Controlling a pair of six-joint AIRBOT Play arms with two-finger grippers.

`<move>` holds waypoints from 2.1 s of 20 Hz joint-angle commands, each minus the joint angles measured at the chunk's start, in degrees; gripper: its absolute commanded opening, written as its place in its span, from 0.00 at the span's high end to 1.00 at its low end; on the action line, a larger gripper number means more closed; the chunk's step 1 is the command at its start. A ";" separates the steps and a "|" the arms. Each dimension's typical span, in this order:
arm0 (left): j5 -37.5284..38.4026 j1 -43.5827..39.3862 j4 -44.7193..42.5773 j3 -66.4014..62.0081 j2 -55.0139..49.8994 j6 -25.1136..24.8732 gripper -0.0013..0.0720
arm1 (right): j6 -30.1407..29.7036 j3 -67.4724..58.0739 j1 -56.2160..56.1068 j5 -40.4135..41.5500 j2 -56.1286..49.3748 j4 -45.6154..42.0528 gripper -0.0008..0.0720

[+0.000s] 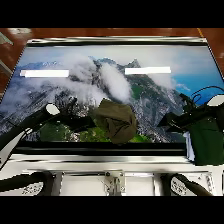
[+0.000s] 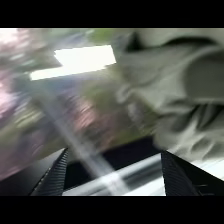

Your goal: Fold the shirts.

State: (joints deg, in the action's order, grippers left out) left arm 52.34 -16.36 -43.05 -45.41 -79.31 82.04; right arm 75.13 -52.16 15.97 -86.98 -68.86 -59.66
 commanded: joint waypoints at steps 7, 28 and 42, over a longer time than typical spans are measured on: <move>-11.89 -9.16 13.38 -7.10 -11.93 -4.35 0.04 | 0.22 2.25 -13.66 1.62 0.04 1.40 0.05; -3.67 -4.90 10.45 -9.64 -3.19 -11.34 0.93 | 8.59 0.63 -32.33 30.12 -6.12 3.82 0.91; 2.03 6.58 4.00 -32.09 37.18 -14.64 0.93 | 5.27 -33.16 -32.39 21.79 22.49 -5.14 0.91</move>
State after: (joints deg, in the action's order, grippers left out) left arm 50.54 -10.15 -35.03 -74.22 -46.44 67.26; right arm 78.89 -80.68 -16.45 -60.62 -48.88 -65.52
